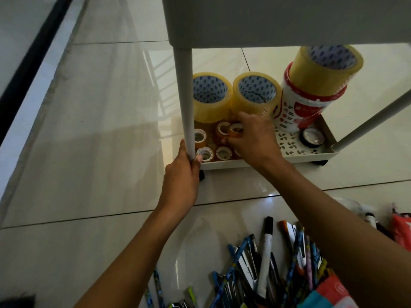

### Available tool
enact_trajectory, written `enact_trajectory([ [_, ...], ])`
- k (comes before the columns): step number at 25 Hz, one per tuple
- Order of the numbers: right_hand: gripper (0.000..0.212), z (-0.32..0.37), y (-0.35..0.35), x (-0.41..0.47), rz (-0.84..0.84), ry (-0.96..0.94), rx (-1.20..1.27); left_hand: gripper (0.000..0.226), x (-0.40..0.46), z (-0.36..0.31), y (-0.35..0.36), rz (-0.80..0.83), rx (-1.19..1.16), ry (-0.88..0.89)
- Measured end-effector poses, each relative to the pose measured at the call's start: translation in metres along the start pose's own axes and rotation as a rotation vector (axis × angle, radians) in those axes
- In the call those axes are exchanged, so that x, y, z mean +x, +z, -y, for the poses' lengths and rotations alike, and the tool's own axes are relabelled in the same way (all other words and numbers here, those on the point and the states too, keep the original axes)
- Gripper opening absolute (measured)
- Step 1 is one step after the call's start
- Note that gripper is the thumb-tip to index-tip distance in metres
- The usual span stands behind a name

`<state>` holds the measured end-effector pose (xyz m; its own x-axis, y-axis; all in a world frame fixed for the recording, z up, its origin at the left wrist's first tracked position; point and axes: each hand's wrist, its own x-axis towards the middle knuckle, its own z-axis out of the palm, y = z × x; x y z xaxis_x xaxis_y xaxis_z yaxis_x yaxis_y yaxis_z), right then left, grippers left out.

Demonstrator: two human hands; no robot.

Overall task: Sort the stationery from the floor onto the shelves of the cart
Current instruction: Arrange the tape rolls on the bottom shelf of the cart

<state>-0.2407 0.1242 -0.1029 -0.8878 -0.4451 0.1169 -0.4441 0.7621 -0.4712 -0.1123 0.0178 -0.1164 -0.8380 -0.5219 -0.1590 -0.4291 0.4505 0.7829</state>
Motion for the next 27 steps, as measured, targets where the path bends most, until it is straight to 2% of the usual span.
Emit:
enact_trajectory([
  [5, 0.041, 0.005, -0.003, -0.005, 0.053, 0.035, 0.154, 0.050, -0.001, 0.000, 0.000, -0.001, -0.002, -0.003],
  [11, 0.042, 0.010, -0.010, -0.006, 0.108, 0.021, 0.208, 0.050, 0.000, 0.000, 0.000, 0.004, 0.018, 0.001],
  [14, 0.045, 0.002, -0.021, -0.010, 0.095, 0.045, 0.168, 0.049, -0.001, 0.001, -0.001, 0.009, 0.016, -0.002],
  [17, 0.054, -0.002, -0.026, -0.014, 0.154, 0.092, 0.061, 0.048, 0.000, 0.001, 0.000, -0.002, 0.013, -0.013],
  [23, 0.047, 0.019, -0.014, -0.028, 0.195, 0.023, 0.087, 0.050, 0.000, 0.000, 0.000, 0.008, 0.011, -0.021],
  [27, 0.035, 0.009, -0.021, -0.028, 0.213, 0.096, 0.088, 0.048, 0.000, -0.001, -0.001, 0.008, 0.031, -0.013],
])
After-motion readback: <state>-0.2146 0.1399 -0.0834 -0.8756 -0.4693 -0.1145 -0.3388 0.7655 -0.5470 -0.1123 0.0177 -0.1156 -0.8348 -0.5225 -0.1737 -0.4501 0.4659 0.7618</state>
